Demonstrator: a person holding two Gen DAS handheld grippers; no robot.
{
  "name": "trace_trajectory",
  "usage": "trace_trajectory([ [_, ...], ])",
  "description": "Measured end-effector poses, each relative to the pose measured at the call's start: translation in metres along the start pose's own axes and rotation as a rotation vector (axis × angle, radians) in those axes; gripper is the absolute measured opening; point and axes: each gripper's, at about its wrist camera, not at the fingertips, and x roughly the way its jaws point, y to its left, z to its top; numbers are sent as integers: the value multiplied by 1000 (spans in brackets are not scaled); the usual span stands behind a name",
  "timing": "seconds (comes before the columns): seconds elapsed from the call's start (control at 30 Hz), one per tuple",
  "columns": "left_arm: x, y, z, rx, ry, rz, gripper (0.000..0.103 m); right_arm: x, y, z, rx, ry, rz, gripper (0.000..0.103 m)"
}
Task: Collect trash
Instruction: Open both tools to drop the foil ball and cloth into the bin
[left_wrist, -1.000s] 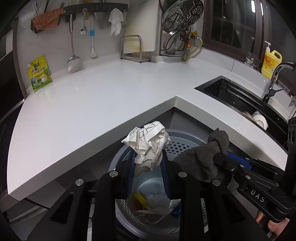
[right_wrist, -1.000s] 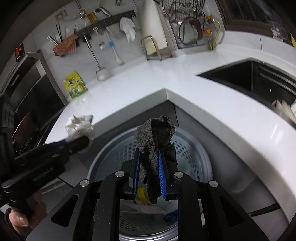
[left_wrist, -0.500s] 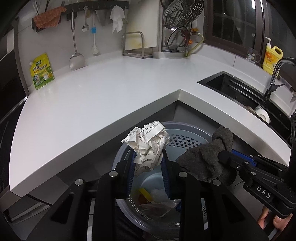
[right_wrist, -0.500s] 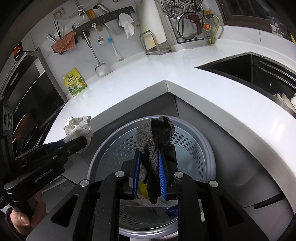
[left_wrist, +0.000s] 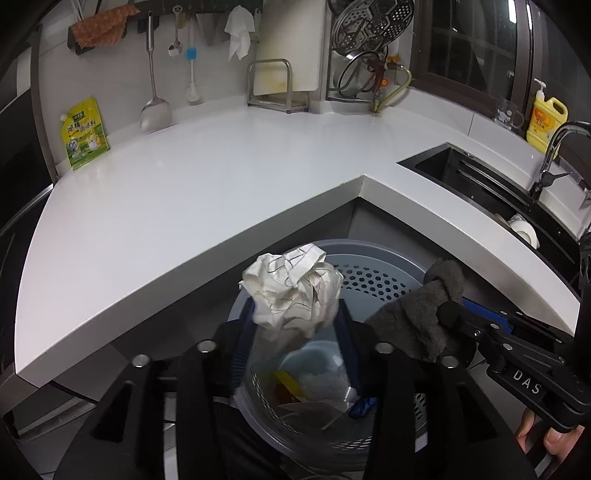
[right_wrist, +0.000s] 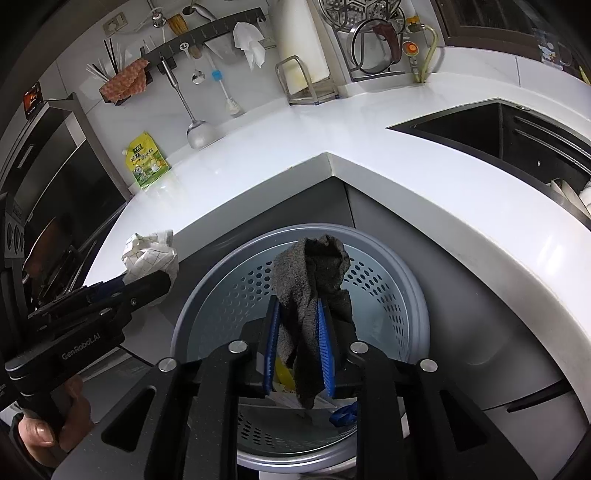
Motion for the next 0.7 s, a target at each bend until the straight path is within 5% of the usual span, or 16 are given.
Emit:
trace_trajectory([
  [0.1,-2,1,0,-5,-8,3,53,-6,-1,1,10,-31,-9,44],
  [0.23,-5,5,1,-21,-13,6,63,-12,-4,3,19,-52,-12,47],
  [0.7,-3,11,-1,-47,-6,33,70,-11,-1,0,20,-43,-18,52],
])
